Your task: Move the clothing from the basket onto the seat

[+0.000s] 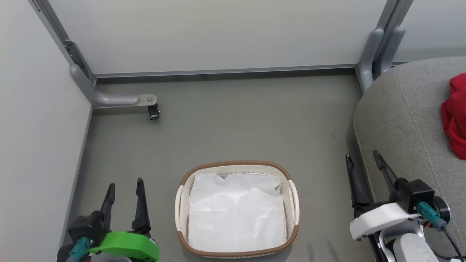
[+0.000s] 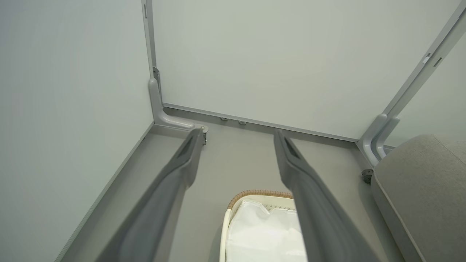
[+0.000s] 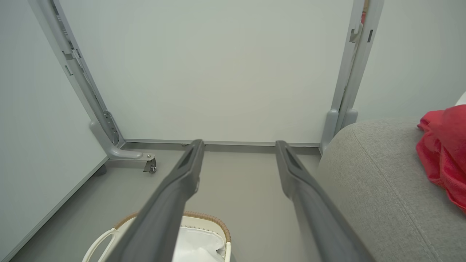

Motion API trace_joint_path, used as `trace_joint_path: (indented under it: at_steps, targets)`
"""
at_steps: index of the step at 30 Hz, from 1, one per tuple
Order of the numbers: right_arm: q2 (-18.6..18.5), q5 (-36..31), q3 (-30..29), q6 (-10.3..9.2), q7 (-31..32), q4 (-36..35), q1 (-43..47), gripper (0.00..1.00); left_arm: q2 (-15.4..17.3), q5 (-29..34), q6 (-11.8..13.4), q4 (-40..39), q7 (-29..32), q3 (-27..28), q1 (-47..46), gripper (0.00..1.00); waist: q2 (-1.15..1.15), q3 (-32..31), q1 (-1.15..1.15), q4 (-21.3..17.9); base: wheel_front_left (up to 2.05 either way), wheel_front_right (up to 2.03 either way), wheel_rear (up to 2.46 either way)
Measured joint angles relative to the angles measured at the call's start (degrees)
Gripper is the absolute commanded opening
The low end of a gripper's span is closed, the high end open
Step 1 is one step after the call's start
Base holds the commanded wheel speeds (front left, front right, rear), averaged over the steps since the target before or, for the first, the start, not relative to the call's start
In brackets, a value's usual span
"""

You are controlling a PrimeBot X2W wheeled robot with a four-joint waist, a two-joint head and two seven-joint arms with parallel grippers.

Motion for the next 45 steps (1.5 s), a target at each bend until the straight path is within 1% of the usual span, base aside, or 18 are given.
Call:
trace_joint_path:
  at_steps: [6,18,23,35,36,41,45]
  targets:
    - [0.0,0.4,0.4,0.00,0.0,-0.4,2.3,1.00,-2.0,1.3,-2.2,0.6,0.0,2.7,1.1,1.00,0.00,-0.1,0.00,-0.1,0.00,0.00,0.00]
    - [0.0,0.3,0.3,0.00,0.0,-0.9,3.0,1.00,-4.1,3.7,-5.5,1.2,0.0,6.6,1.4,1.00,0.00,-0.3,0.00,-0.5,0.00,0.00,0.00]
    - [0.0,0.3,0.3,0.00,0.0,-0.9,3.1,1.00,-4.9,4.5,-6.4,1.5,0.0,7.2,1.5,1.00,0.00,-0.4,0.00,-0.5,0.00,0.00,0.00]
    - [0.0,0.5,0.5,0.00,0.0,-1.0,3.1,1.00,-5.8,6.0,-7.5,2.8,0.0,8.6,1.6,1.00,0.00,-0.2,0.00,-0.4,0.00,0.00,0.00]
    - [0.0,0.5,0.5,0.00,0.0,-1.0,3.1,0.00,-5.8,6.0,-7.6,2.8,0.0,8.6,1.6,0.00,0.00,-0.2,0.00,-0.4,0.00,0.00,0.00]
    - [0.4,0.5,0.7,0.00,0.2,1.2,3.5,0.00,-5.8,5.9,-7.6,5.2,0.4,8.5,1.7,0.00,0.00,-0.2,0.00,-0.4,0.00,0.00,0.00]
    - [0.4,4.5,0.7,0.00,1.0,1.5,3.9,0.00,-5.9,2.5,-7.6,5.3,1.6,8.9,1.7,0.00,0.00,-0.4,0.00,-0.5,0.00,0.00,0.00]
